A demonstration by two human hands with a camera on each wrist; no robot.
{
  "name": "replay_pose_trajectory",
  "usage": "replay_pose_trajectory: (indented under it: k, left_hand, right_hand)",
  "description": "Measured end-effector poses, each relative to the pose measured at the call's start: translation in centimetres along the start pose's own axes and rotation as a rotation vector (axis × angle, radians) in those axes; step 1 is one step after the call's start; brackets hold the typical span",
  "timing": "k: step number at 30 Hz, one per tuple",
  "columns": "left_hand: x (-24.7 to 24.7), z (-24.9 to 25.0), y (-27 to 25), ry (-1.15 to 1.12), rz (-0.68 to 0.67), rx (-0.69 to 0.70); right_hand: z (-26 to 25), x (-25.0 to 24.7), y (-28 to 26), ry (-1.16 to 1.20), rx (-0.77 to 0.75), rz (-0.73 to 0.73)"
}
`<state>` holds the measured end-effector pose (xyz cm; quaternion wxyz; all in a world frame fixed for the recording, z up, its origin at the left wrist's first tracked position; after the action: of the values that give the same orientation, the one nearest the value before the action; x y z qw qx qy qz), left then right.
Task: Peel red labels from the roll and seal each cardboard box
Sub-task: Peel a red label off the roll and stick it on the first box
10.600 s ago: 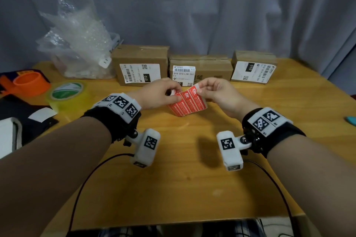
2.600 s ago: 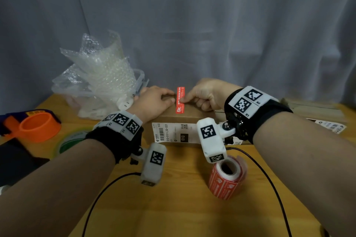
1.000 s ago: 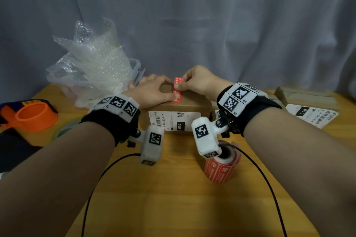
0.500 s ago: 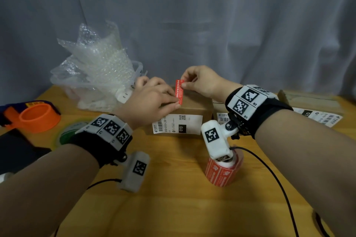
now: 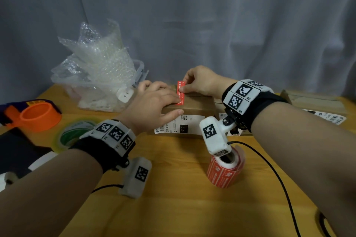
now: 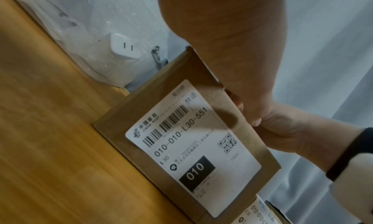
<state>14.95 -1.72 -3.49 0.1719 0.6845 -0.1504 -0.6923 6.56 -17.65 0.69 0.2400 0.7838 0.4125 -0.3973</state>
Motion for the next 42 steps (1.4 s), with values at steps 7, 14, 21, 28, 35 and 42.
replay_pose_trajectory:
  k: [7,14,21,28,35,42]
  left_hand:
    - [0.3,-0.1,0.3,-0.017,0.020,-0.005]
    - [0.3,-0.1,0.7,-0.051,-0.023,-0.057]
    - [0.3,-0.6,0.8,-0.001,-0.030,0.006]
    - [0.0,-0.3,1.1,-0.123,-0.009,-0.088]
    - [0.2,-0.4,2.3,-0.139,-0.131,-0.316]
    - [0.9,0.0,2.0,0.079,-0.316,-0.326]
  right_hand:
    - [0.1,0.2,0.2,0.004,0.021,0.000]
    - [0.4,0.2,0.2,-0.037,0.012,-0.016]
    - [0.4,0.1,1.3,-0.334,0.046,0.039]
    - [0.3,-1.8,0.7,-0.233,-0.201,0.034]
    - [1.7,-0.9,-4.0,-0.580,-0.200,-0.406]
    - [0.6,-0.6,-4.4,-0.590,-0.254,-0.352]
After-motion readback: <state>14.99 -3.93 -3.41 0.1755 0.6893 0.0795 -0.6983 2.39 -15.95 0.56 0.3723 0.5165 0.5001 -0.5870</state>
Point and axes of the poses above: each hand's wrist, its own y-axis towards the middle knuckle, its own x-axis out of the palm, z = x × y, the point moved 1 cm from there along y, towards the middle knuckle, and after that the axes turned 2 degrees about x, right-handed, at the moved point
